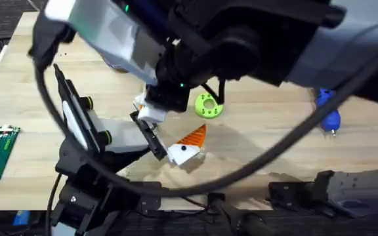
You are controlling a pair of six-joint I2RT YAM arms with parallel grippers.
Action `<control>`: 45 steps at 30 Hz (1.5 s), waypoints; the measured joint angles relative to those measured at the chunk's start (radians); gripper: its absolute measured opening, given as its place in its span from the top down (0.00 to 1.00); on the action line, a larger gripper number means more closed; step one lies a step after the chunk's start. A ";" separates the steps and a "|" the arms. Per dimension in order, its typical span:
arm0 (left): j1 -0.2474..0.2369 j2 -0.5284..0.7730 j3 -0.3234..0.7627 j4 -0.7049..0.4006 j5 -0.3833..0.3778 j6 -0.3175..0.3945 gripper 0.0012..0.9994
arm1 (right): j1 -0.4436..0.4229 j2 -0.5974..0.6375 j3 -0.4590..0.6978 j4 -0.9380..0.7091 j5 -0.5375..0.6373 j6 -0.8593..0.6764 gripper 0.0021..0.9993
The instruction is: Pick up the gripper from the table and insert it into the empty holder that is missing its gripper. Then pick up a screw, insert it into the mounting hole, and use the screwdriver to tighten it. Finally, clean up the table by picking up the vegetable and placing it into the bucket.
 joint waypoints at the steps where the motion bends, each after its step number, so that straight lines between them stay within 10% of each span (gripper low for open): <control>1: 0.000 0.000 0.000 0.000 0.000 0.000 0.01 | -0.008 0.000 0.000 0.001 0.000 -0.001 0.29; 4: 0.000 0.000 0.000 0.000 0.002 0.001 0.01 | -0.034 -0.005 0.000 0.005 -0.002 0.007 0.09; 18: 0.000 0.000 0.000 0.000 0.004 0.004 0.01 | -0.294 -0.050 0.000 -0.004 -0.016 0.111 0.06; 23: 0.000 0.000 0.000 0.000 0.004 0.004 0.19 | -0.391 -0.050 0.000 -0.040 -0.016 0.117 0.06; 29: 0.000 0.000 0.000 0.000 0.004 0.009 0.98 | -0.506 -0.053 0.000 -0.103 -0.016 0.124 0.06; 45: 0.000 0.000 0.000 0.000 0.004 0.010 0.99 | -1.039 -0.246 0.000 -0.280 -0.017 0.125 0.06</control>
